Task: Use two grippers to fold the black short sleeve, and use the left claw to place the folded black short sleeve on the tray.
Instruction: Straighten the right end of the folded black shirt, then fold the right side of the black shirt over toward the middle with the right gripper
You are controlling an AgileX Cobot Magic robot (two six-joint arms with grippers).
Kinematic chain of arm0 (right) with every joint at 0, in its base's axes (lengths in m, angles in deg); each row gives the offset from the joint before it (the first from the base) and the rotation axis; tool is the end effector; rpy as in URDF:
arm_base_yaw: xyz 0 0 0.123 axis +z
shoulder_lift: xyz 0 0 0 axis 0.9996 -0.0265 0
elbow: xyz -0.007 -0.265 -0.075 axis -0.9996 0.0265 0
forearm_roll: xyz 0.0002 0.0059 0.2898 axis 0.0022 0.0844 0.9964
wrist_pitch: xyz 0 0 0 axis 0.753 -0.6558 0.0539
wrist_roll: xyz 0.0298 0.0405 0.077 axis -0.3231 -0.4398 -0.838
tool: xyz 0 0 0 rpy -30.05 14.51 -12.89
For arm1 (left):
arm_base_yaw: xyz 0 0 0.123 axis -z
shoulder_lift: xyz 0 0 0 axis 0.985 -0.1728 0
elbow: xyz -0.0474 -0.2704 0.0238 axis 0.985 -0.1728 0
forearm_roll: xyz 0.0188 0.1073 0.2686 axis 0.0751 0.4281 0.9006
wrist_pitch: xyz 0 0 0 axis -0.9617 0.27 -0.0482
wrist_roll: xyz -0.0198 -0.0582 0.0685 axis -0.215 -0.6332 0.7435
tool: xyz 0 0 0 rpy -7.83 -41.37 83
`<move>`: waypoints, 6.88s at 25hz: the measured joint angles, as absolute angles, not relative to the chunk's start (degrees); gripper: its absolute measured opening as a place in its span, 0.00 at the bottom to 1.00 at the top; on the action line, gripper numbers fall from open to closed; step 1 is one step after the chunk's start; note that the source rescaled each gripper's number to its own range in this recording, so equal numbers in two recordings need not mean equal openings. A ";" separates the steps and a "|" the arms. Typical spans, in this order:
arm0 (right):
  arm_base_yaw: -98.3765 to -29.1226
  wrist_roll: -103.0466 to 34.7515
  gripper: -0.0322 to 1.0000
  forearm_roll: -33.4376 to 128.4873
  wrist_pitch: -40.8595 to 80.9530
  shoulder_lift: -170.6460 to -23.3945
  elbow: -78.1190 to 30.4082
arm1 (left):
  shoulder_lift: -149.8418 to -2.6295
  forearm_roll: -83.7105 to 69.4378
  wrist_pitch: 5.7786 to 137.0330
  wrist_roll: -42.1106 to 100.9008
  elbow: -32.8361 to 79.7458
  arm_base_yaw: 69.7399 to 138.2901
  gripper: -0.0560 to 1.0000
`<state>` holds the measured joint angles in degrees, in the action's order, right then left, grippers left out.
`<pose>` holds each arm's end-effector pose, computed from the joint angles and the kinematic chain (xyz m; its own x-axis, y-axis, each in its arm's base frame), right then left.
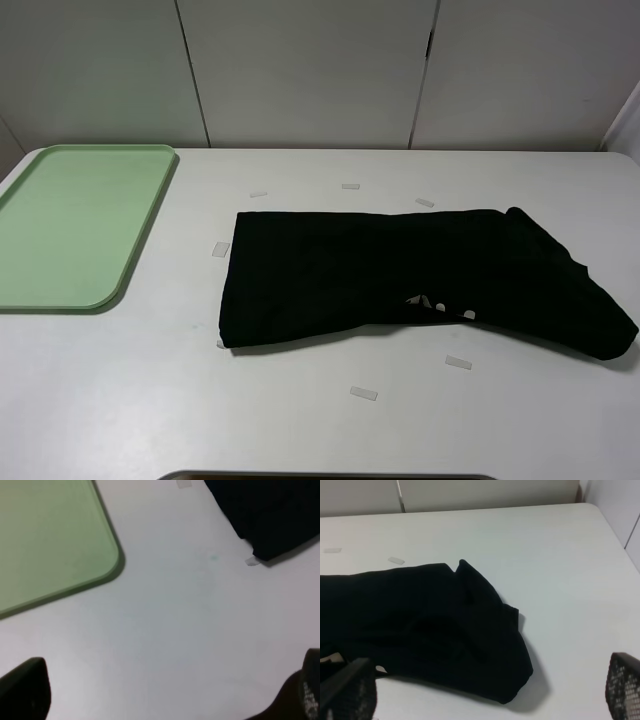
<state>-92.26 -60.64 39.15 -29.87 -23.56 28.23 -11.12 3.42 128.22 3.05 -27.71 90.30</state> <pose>0.0411 -0.0035 0.2948 -0.4280 0.0874 -0.8996 0.0979 0.9939 0.0500 0.0618 -0.0153 0.2871 -0.5413 0.2088 -0.8145 0.2745 0.9595 0.0635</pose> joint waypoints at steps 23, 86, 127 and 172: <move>-92.26 -60.64 1.00 39.15 -29.87 -23.56 28.23 | -2.70 -1.15 129.21 9.94 -27.73 78.32 1.00; -92.26 -51.01 1.00 41.19 -13.88 -122.21 -1.14 | -2.70 -1.23 129.21 9.94 -27.73 78.32 1.00; -96.28 -42.18 0.11 47.69 -6.01 -139.17 -2.19 | -2.70 -1.23 129.21 9.94 -27.73 78.32 1.00; -90.92 -58.51 0.11 18.12 -25.24 -129.17 -11.97 | -2.70 -1.30 129.21 9.94 -27.73 78.32 1.00</move>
<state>-90.92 -58.51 18.12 -25.24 -129.17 -11.97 -2.70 -1.30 129.21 9.94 -27.73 78.32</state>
